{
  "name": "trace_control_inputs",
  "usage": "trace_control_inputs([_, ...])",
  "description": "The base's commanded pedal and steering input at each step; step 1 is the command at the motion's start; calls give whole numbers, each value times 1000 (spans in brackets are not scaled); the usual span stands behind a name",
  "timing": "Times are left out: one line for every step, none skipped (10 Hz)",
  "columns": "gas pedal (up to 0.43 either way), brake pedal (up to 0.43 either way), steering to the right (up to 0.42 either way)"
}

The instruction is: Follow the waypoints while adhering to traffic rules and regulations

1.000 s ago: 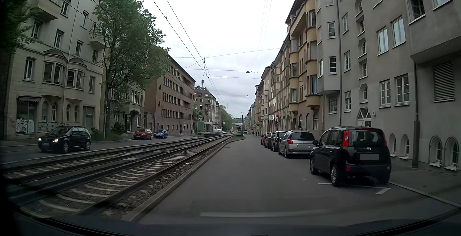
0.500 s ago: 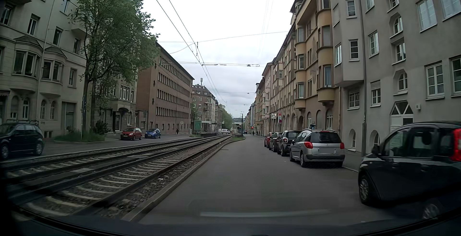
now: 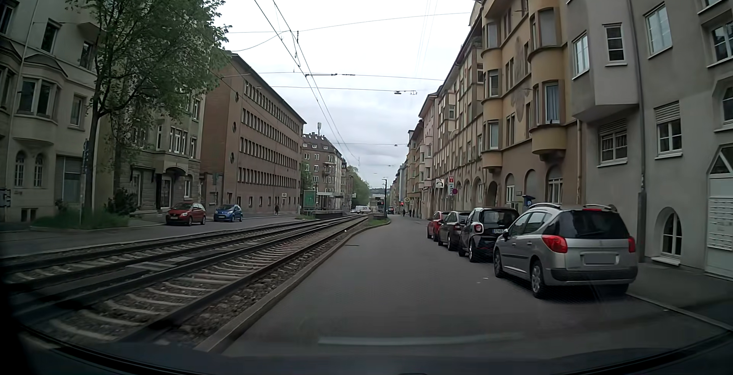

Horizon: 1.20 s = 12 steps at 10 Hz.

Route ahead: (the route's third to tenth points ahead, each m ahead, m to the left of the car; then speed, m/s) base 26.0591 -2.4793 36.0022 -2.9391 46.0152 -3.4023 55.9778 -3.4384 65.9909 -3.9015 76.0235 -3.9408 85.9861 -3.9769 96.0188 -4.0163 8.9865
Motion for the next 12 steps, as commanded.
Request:
trace_control_inputs([67,0,4])
trace_control_inputs([67,0,4])
trace_control_inputs([67,0,4])
trace_control_inputs([67,0,4])
trace_control_inputs([67,0,4])
trace_control_inputs([67,0,4])
trace_control_inputs([67,0,4])
trace_control_inputs([59,0,4])
trace_control_inputs([39,0,4])
trace_control_inputs([0,0,5])
trace_control_inputs([0,0,5])
trace_control_inputs([0,0,5])
